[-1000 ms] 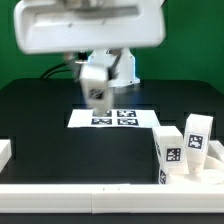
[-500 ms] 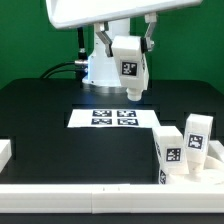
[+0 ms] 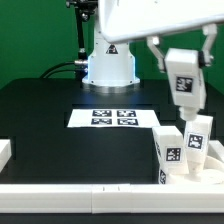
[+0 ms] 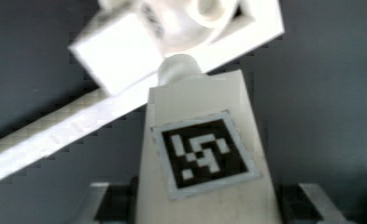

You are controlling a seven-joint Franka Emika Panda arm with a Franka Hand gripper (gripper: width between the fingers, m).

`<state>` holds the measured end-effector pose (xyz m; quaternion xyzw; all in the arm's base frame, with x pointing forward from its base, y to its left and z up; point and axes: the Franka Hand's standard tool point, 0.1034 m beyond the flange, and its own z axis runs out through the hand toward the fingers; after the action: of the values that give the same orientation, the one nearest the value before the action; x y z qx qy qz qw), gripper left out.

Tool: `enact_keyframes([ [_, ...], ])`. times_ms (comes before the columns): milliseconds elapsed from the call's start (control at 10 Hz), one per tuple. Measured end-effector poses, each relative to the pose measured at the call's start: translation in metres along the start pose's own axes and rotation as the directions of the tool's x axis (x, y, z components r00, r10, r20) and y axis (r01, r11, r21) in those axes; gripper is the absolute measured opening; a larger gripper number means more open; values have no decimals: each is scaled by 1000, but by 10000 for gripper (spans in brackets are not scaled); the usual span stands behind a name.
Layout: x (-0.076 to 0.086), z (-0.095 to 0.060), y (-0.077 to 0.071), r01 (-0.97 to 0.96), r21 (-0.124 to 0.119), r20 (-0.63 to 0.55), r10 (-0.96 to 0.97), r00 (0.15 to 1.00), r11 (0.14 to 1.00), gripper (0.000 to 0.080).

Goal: Assemble stool

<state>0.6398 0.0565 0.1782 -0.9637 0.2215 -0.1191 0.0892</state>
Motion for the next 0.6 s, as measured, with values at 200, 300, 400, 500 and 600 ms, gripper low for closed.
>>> enact_keyframes([
  [200,2,-1,3,-2,-1,-2,2,1000,1000,324],
  [300,1,0,3,-1,-2,-1,1,1000,1000,324],
  [400,0,3,1,-8,-1,-9,8,1000,1000,324],
  [500,-4,15,-8,-19,12,-77,20,997,1000,324],
  [600,-10,26,-17,-33,17,-104,35,994,999,324],
])
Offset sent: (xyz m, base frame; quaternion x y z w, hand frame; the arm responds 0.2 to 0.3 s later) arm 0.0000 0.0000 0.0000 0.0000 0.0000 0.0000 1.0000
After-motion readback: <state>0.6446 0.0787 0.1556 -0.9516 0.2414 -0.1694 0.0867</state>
